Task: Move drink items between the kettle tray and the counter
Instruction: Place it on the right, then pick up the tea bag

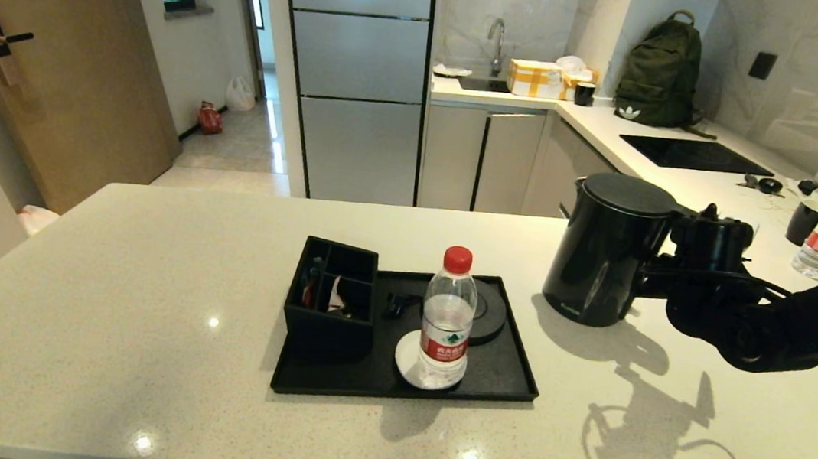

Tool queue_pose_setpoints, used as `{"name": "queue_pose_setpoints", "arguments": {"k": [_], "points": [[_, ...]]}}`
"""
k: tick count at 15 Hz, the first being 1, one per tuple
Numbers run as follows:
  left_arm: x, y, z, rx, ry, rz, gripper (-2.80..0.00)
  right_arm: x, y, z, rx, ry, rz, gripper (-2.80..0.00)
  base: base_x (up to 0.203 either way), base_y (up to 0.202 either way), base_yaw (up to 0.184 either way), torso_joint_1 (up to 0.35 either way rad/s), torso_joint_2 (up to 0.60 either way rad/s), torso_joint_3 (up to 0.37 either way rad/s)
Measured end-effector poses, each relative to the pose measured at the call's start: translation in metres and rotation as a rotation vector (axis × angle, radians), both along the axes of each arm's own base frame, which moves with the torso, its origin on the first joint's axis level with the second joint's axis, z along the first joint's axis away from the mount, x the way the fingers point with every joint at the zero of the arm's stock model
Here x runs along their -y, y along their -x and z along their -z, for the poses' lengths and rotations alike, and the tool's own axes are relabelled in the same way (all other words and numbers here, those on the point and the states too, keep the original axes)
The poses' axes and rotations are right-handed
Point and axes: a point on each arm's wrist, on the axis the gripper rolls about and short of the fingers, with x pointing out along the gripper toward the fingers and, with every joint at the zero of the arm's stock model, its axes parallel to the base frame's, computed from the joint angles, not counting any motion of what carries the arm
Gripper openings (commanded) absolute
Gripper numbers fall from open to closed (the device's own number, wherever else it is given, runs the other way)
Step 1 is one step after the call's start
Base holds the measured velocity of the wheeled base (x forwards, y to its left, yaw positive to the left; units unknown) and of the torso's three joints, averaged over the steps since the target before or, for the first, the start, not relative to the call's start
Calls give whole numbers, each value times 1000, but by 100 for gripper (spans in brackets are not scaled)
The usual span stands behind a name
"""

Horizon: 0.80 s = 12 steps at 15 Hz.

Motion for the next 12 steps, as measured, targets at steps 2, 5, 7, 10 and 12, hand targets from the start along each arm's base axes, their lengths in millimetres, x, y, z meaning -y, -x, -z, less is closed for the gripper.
{"name": "queue_pose_setpoints", "arguments": {"k": [2, 5, 7, 10, 12], "points": [[0, 0, 0, 0, 0, 0, -280, -5, 7, 0, -9, -2, -8, 0, 0, 0, 0, 0, 0, 0], [0, 0, 0, 0, 0, 0, -280, -13, 13, -3, -16, 3, -24, 0, 0, 0, 0, 0, 0, 0], [0, 0, 0, 0, 0, -1, -280, -15, 15, -3, -29, 12, -16, 0, 0, 0, 0, 0, 0, 0], [0, 0, 0, 0, 0, -1, -280, -23, 17, 0, -63, 39, 1, 0, 0, 0, 0, 0, 0, 0], [0, 0, 0, 0, 0, 0, -280, -26, 18, 2, -95, 62, 21, 0, 0, 0, 0, 0, 0, 0]]}}
